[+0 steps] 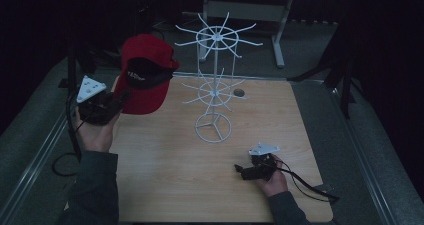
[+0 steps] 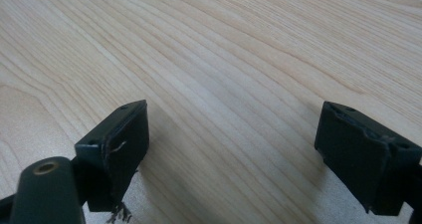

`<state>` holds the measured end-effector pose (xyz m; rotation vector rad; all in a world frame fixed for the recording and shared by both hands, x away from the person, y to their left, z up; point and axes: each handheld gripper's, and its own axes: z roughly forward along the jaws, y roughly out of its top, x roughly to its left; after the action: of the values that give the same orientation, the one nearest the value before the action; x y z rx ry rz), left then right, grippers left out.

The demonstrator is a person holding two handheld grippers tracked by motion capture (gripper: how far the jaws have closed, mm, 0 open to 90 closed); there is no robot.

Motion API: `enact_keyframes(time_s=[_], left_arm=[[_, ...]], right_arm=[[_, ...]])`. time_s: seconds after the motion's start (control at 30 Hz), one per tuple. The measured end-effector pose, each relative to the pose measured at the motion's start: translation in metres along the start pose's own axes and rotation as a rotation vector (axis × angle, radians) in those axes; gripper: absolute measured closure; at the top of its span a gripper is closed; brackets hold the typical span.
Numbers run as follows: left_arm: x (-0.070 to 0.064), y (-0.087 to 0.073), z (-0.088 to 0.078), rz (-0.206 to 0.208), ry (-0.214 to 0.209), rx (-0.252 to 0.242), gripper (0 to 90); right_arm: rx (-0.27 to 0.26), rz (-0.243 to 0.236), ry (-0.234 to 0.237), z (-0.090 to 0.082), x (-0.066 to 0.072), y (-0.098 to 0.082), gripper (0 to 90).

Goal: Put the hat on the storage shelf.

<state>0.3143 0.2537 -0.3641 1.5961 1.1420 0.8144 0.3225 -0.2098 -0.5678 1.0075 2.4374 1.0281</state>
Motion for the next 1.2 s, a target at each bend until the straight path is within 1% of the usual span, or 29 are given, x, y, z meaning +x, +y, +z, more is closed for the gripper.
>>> enact_keyframes(time_s=[0.67, 0.7, 0.77, 1.2], left_arm=[[-0.002, 0.017, -0.006, -0.001, 0.018, -0.069, 85.6], [-0.003, 0.019, -0.006, -0.004, 0.021, -0.079, 85.6], [-0.003, 0.020, -0.006, -0.006, 0.021, -0.084, 85.6], [-0.010, 0.039, -0.009, 0.011, 0.035, -0.142, 85.7]], right_arm=[[0.000, -0.001, 0.000, 0.000, 0.000, 0.000, 13.6], [0.001, 0.000, 0.000, 0.000, 0.000, 0.000, 13.6], [0.001, 0.000, 0.000, 0.000, 0.000, 0.000, 13.6], [0.001, 0.002, 0.000, 0.000, 0.000, 0.000, 13.6]])
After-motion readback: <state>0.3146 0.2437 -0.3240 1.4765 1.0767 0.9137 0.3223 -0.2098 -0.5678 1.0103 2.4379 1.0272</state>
